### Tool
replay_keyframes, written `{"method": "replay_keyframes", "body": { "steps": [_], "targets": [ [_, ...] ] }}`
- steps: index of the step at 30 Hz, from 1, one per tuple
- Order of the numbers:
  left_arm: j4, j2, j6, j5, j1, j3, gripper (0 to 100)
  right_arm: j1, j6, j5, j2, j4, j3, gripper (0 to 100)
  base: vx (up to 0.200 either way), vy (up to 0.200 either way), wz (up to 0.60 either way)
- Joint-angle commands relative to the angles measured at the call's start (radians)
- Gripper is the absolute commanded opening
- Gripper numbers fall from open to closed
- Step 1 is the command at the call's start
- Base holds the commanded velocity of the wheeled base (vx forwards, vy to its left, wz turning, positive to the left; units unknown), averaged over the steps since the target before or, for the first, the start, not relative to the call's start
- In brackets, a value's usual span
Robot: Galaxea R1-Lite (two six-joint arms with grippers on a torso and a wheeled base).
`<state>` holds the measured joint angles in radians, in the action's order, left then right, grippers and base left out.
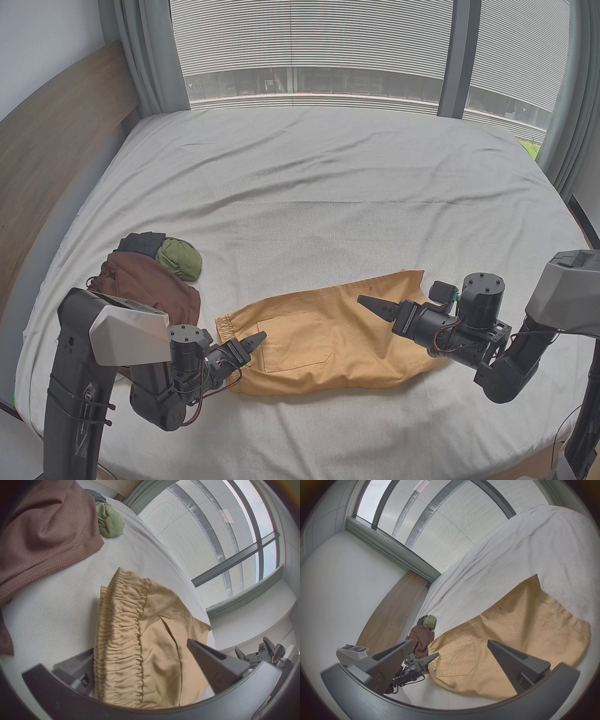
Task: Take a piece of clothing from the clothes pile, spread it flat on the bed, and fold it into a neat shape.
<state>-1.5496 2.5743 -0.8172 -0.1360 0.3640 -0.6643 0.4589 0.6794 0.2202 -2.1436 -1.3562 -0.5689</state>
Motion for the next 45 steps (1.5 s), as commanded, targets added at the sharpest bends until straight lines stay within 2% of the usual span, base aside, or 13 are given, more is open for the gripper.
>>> {"method": "replay_keyframes", "body": {
  "steps": [1, 18, 28, 31, 45],
  "targets": [
    [-0.001, 0.001, -0.002, -0.001, 0.000, 0.000, 0, 0.001, 0.000, 0.001, -0.002, 0.000, 0.000, 100, 0.000, 0.000, 0.00],
    [0.000, -0.106, 0.007, -0.013, -0.050, 0.095, 0, -0.008, 0.000, 0.001, -0.004, 0.000, 0.001, 100, 0.000, 0.000, 0.00],
    [0.000, -0.166, 0.007, -0.082, -0.100, 0.157, 0, -0.008, 0.000, 0.001, -0.013, 0.000, 0.001, 100, 0.000, 0.000, 0.00],
    [0.000, -0.183, 0.010, -0.129, -0.122, 0.190, 0, -0.008, 0.000, 0.001, -0.015, 0.000, 0.001, 100, 0.000, 0.000, 0.00],
    [0.000, -0.221, 0.024, -0.142, -0.174, 0.233, 0, -0.008, 0.000, 0.001, -0.015, 0.000, 0.001, 100, 0.000, 0.000, 0.00]
  ]
}}
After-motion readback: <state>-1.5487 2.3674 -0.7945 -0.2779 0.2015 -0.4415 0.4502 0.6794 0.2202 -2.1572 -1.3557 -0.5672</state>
